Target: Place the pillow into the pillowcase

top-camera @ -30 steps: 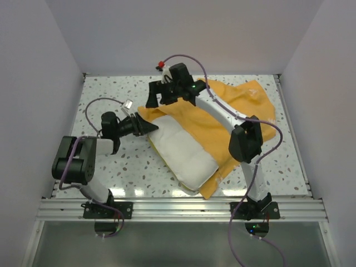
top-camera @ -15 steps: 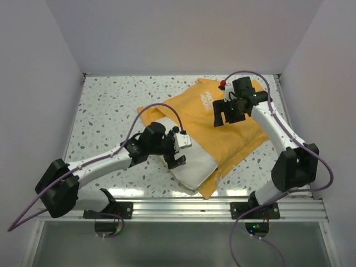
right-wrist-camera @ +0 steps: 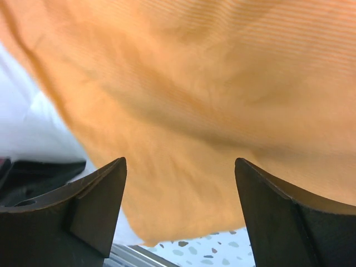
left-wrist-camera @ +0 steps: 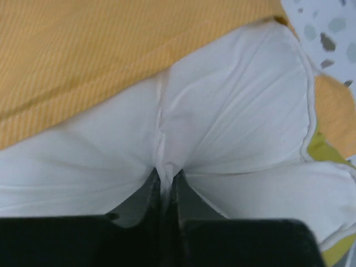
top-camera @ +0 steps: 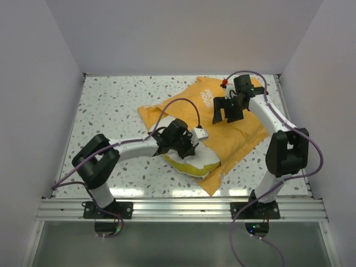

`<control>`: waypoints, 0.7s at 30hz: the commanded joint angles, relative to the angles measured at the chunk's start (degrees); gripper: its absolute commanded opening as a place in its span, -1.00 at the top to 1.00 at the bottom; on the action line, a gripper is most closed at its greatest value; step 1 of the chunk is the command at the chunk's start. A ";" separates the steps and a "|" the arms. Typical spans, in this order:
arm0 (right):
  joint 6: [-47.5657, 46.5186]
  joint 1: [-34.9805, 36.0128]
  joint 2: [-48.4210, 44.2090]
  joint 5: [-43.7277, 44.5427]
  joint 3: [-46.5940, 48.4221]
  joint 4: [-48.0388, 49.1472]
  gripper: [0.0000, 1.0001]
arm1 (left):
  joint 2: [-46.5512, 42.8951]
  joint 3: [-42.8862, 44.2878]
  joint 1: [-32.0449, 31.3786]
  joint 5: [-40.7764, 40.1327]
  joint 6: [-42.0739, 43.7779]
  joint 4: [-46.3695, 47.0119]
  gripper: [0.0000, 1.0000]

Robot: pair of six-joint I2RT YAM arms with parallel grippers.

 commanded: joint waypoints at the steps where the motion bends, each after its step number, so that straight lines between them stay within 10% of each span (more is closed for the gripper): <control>1: 1.51 -4.03 -8.21 -5.14 2.20 -0.61 -0.65 | 3.26 1.67 9.43 9.07 -7.49 -0.40 1.00; 9: 7.40 -17.55 -11.31 -5.50 -10.27 -0.45 -0.78 | -2.80 7.30 22.28 29.03 -22.00 7.51 1.00; 21: 12.33 -28.90 -1.83 -7.52 -21.36 12.65 -0.55 | -0.87 6.68 25.80 34.49 -33.70 15.33 1.00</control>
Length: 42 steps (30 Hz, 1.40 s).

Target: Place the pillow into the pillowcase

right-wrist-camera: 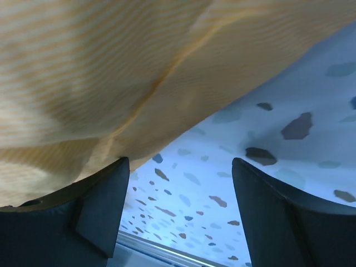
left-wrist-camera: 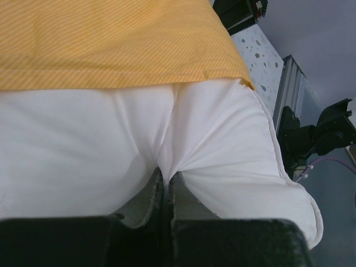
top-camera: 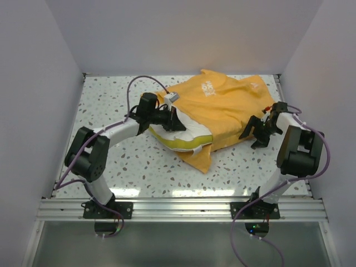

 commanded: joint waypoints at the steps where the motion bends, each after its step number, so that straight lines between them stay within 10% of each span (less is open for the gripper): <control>1: 3.01 -4.10 1.22 -1.97 -0.37 6.42 -0.55 | -1.35 1.90 1.89 4.33 -5.95 7.40 1.00; 10: 14.09 -5.25 6.32 -13.84 -6.96 27.51 -0.42 | 0.49 1.03 3.82 9.78 -15.79 15.83 1.00; 14: 15.50 -5.86 4.30 -16.65 -8.72 34.18 0.19 | 0.76 0.40 4.44 10.23 -17.37 17.60 1.00; 17: 16.20 -6.57 1.15 -20.16 -10.13 36.22 1.00 | 1.11 -0.30 5.14 10.58 -18.25 18.65 1.00; 22: 12.96 -7.01 -4.75 -22.28 -11.54 32.37 1.00 | 1.46 -0.65 5.93 10.75 -19.13 19.97 1.00; 24: 11.99 -8.23 -8.33 -22.89 -12.85 32.79 0.69 | 1.81 -1.00 6.46 12.06 -22.45 22.50 1.00; 25: 12.33 -8.76 -9.23 -23.85 -14.95 33.84 0.11 | 2.07 -1.52 7.24 12.77 -24.39 26.35 1.00; 28: 11.64 -10.35 -9.77 -25.35 -17.16 36.83 -0.35 | 2.87 -1.18 8.56 14.71 -30.20 31.29 1.00; 36: 21.35 -11.84 -6.43 -27.55 -25.06 54.47 -0.69 | 3.83 0.14 9.18 16.82 -40.92 38.07 1.00; 42: 37.08 -11.84 -2.13 -27.20 -31.30 85.40 -0.67 | 5.41 -2.58 9.18 18.14 -49.27 47.12 1.00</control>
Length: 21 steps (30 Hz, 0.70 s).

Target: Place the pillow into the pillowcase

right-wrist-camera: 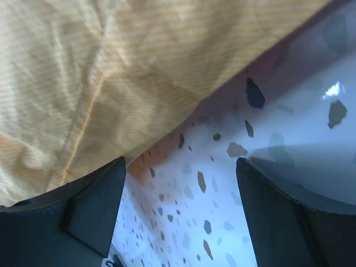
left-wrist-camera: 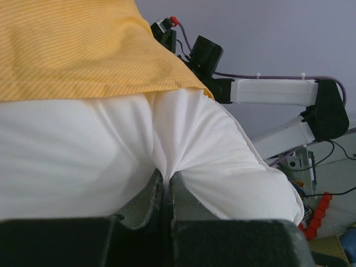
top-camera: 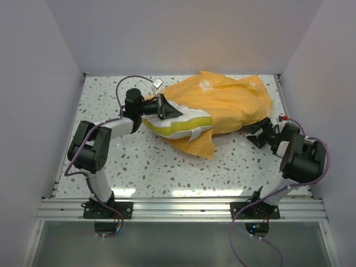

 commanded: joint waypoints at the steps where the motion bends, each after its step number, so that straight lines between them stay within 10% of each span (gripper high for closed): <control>1: 12.57 -0.11 2.47 -1.69 -2.53 30.21 -0.66 | 0.30 -0.72 0.62 2.29 -8.80 12.50 1.00; 16: 37.89 -0.72 12.59 -3.63 -2.27 65.51 -0.58 | 0.74 -1.87 0.97 3.70 -9.78 13.75 1.00; 21: 34.48 -0.81 8.11 -5.03 -2.97 60.98 -0.56 | 1.36 -1.87 1.32 3.78 -9.25 13.31 1.00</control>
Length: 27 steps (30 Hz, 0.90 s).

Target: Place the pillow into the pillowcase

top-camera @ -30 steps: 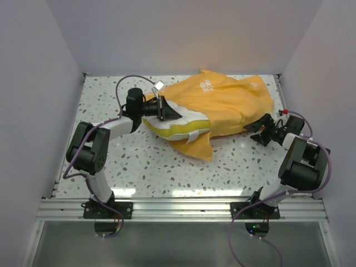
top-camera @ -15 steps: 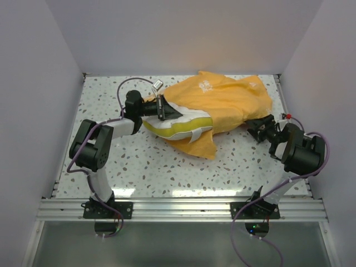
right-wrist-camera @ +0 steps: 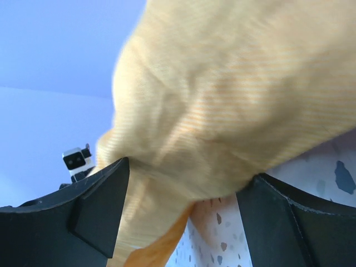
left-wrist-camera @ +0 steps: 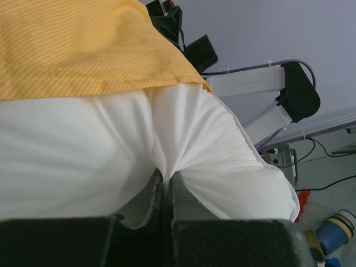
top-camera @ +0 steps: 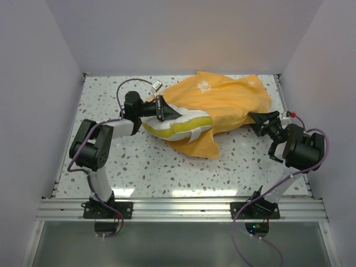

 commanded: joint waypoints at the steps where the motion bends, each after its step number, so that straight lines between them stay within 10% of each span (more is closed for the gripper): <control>1: 0.96 -0.33 -4.42 -1.73 -0.35 11.88 -0.55 | -0.63 0.36 0.82 1.53 -1.09 4.32 1.00; 8: -1.58 -0.33 -4.43 -2.00 -0.09 8.54 -0.45 | -0.46 0.97 0.90 1.62 -1.09 4.24 1.00; 15: -1.57 -0.33 -8.98 -5.07 -1.66 4.69 0.43 | -1.16 -0.95 1.08 0.74 1.02 3.26 1.00; 21: -24.49 1.25 -21.89 -7.72 -1.76 -31.57 1.00 | -3.97 -4.55 0.91 -2.94 8.11 -2.49 1.00; 27: -36.46 19.95 -26.76 -9.38 8.58 -58.15 1.00 | -4.68 -5.44 -0.85 -13.66 21.22 -10.96 1.00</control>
